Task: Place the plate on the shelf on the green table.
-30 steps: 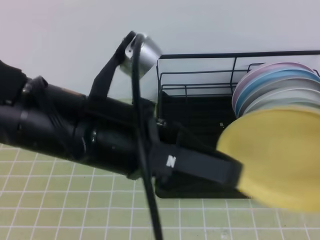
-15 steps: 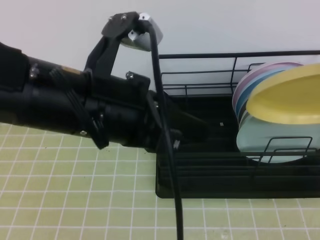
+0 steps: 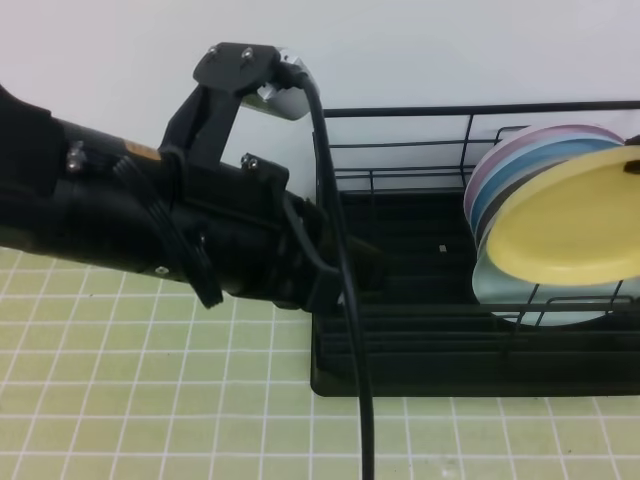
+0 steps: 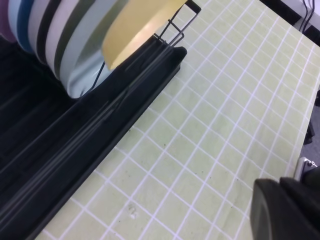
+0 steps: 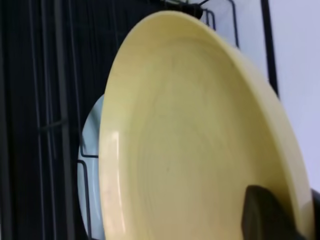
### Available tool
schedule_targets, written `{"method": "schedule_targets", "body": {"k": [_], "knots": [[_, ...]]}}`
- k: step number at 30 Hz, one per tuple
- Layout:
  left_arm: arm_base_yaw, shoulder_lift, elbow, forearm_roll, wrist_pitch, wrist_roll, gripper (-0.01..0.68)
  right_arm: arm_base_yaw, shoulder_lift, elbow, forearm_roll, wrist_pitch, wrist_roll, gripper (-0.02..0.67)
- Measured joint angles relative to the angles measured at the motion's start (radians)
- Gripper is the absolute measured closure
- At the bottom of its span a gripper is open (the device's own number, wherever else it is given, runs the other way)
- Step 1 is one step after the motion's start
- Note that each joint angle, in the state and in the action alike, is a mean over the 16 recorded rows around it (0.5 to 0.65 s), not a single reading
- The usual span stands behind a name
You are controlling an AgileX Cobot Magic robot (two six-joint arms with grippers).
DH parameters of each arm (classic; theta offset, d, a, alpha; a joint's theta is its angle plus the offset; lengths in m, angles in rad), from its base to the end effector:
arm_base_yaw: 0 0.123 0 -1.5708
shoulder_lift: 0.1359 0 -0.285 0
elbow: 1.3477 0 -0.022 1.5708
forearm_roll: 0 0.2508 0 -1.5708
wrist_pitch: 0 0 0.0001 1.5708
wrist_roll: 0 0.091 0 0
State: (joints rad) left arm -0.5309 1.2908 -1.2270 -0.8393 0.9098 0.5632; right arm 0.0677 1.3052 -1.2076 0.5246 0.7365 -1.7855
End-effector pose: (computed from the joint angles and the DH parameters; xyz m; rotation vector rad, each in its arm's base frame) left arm 0.2025 -0.1809 0.3862 0.8927 2.1134 -1.0074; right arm 0.2782 0.0496 0.3713 -1.6051 1.5370 -0.3447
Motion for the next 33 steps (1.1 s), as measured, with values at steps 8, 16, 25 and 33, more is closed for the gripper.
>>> {"method": "schedule_targets", "body": {"k": [8, 16, 25, 33], "knots": [[0.000, 0.000, 0.000, 0.003, 0.023, -0.003, 0.674, 0.000, 0.065, 0.003, 0.003, -0.017, -0.030, 0.652], [0.000, 0.000, 0.000, 0.004, 0.053, -0.011, 0.674, 0.000, 0.121, 0.004, 0.012, -0.030, -0.041, 0.648], [0.000, 0.000, 0.000, -0.001, 0.085, -0.017, 0.674, 0.000, 0.153, 0.005, -0.018, -0.049, 0.000, 0.531], [0.000, 0.000, 0.000, -0.006, 0.111, -0.011, 0.674, 0.000, 0.148, 0.005, -0.032, -0.069, 0.092, 0.343]]}}
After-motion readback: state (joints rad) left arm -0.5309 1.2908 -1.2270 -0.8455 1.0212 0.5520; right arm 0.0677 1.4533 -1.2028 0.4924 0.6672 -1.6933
